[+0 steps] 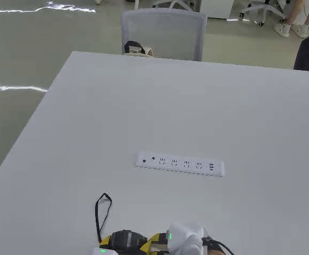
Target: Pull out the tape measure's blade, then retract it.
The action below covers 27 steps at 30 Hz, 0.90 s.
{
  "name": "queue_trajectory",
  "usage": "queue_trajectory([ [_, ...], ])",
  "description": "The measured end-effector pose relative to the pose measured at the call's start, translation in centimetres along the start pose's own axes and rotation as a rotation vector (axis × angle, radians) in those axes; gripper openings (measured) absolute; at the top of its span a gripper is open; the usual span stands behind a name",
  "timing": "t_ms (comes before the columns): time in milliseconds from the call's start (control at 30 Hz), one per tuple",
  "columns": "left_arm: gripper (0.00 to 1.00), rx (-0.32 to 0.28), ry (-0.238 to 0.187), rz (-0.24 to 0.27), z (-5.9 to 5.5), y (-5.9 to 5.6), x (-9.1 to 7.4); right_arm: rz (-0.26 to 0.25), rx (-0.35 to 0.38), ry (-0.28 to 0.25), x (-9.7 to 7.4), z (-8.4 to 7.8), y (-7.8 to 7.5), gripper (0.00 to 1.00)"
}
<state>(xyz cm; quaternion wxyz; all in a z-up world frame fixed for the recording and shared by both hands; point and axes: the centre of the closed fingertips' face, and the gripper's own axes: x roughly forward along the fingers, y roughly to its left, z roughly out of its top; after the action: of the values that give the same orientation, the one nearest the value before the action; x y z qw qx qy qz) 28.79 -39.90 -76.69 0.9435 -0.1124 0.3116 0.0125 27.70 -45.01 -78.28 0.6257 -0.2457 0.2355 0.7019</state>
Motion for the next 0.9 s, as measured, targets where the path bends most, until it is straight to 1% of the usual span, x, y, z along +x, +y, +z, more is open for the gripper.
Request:
queue_trajectory([
  [100, 0.64, 0.019, 0.007, -0.006, 0.0, 0.0, 0.0, -0.02, 0.018, -0.004, -0.2, 0.1, -0.3, 0.2],
  [167, 0.64, 0.023, 0.011, -0.009, 0.1, -0.1, -0.1, -0.022, 0.026, -0.005, -0.4, 0.2, -0.3, 0.19],
  [300, 0.64, 0.026, 0.004, -0.02, 1.0, -0.5, -0.7, -0.03, 0.025, 0.001, -0.7, 0.1, -0.2, 0.21],
  [400, 0.67, 0.036, 0.009, -0.04, 1.2, -0.8, -0.8, -0.042, 0.037, -0.003, -1.0, 0.4, 0.0, 0.24],
  [467, 0.7, 0.042, 0.01, -0.051, 1.1, -0.9, -0.8, -0.05, 0.039, 0.001, -1.1, 0.4, 0.1, 0.26],
  [533, 0.72, 0.054, 0.014, -0.089, 1.1, -1.3, -0.9, -0.061, 0.049, -0.004, -1.4, 0.6, 0.3, 0.29],
  [567, 0.73, 0.069, 0.024, -0.108, 1.0, -1.6, -1.0, -0.068, 0.054, -0.007, -1.6, 0.6, 0.4, 0.3],
  [600, 0.74, 0.079, 0.026, -0.104, 1.0, -1.5, -1.0, -0.071, 0.058, -0.007, -1.7, 0.6, 0.4, 0.3],
  [633, 0.74, 0.11, 0.026, -0.118, 1.0, -1.7, -1.3, -0.081, 0.063, -0.008, -2.1, 0.8, 0.6, 0.31],
  [700, 0.74, 0.128, 0.031, -0.131, 1.0, -1.9, -1.6, -0.091, 0.071, -0.006, -2.4, 0.8, 0.7, 0.33],
  [767, 0.74, 0.156, 0.031, -0.151, 1.3, -2.2, -2.3, -0.109, 0.097, 0.006, -3.0, 0.7, 0.9, 0.37],
  [800, 0.75, 0.167, 0.035, -0.159, 1.4, -2.4, -2.6, -0.117, 0.11, 0.002, -3.3, 0.7, 0.9, 0.38],
  [833, 0.75, 0.18, 0.034, -0.173, 1.5, -2.5, -2.9, -0.129, 0.121, -0.006, -3.6, 0.8, 0.9, 0.38],
  [900, 0.77, 0.185, 0.037, -0.212, 1.5, -2.8, -3.4, -0.149, 0.129, -0.008, -4.2, 0.8, 1.1, 0.39],
])
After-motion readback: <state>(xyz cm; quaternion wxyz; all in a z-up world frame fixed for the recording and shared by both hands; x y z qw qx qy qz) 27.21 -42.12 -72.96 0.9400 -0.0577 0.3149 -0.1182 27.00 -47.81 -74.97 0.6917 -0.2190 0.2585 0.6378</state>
